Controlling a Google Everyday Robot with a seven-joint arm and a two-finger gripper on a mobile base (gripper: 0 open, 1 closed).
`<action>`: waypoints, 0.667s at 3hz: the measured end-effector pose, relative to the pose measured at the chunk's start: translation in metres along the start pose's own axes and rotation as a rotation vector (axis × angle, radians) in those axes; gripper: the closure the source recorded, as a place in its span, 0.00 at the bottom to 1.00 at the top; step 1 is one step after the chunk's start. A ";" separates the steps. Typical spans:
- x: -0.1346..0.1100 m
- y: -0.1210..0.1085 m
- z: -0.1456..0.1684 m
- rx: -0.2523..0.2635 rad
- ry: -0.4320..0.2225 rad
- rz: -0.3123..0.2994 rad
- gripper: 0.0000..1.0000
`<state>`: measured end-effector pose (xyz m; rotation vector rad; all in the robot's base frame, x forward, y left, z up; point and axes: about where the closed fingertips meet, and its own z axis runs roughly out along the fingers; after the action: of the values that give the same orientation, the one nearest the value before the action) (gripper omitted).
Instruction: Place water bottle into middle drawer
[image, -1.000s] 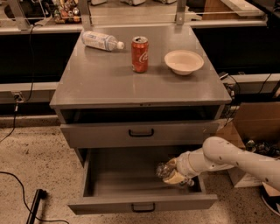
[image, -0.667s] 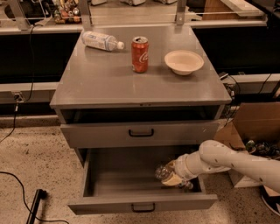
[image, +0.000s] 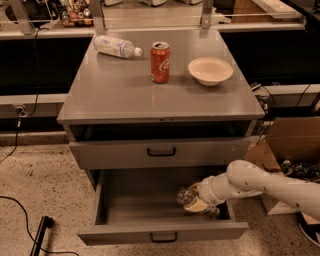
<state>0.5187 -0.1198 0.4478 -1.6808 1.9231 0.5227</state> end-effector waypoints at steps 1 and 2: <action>0.000 0.001 0.002 -0.004 -0.001 0.000 0.11; -0.001 0.002 0.003 -0.006 -0.002 -0.001 0.00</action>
Offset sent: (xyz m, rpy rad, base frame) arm -0.0007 0.0013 -0.0009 0.0010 0.0020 0.0021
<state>0.5172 -0.1171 0.4458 -1.6843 1.9216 0.5305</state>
